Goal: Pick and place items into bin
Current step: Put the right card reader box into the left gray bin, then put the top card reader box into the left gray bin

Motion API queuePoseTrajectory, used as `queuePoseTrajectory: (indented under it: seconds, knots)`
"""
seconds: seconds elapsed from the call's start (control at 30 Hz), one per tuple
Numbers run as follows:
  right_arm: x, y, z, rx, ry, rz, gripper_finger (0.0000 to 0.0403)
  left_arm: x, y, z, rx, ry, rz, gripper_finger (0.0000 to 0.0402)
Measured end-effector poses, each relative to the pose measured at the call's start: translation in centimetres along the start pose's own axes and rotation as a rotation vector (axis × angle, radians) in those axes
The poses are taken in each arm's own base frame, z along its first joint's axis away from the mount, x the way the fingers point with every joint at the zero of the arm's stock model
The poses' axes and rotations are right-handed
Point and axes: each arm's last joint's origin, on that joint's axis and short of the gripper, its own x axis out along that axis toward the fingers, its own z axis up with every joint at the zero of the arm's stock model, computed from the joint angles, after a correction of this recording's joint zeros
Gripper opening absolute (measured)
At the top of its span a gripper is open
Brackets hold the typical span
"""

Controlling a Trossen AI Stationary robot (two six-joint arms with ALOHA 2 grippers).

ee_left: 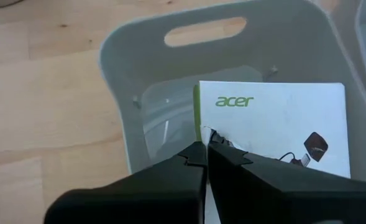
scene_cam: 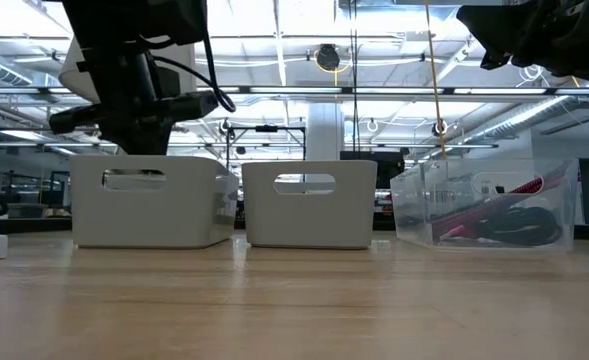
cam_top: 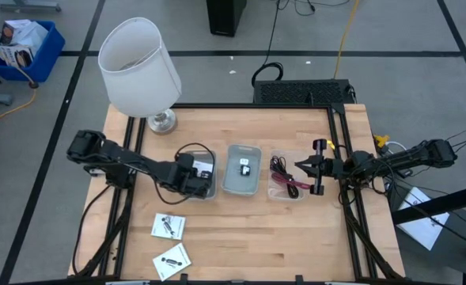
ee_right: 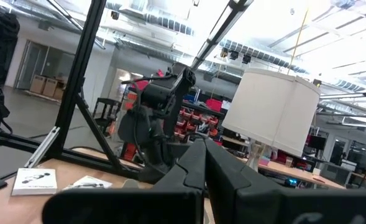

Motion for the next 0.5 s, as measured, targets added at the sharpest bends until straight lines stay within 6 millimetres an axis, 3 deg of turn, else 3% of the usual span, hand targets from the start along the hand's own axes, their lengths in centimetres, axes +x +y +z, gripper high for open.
queuePoseTrajectory:
  seconds: [0.13,0.5]
  knots:
    - [0.00,0.00,0.01,0.000,-0.001,0.000,0.0000,0.00,-0.05,-0.03,0.009,0.009,-0.004,0.0012]
    - [0.00,0.00,0.01,0.000,-0.001,0.000,0.0000,-0.62,0.14,0.35,0.090,0.006,-0.030,0.0131]
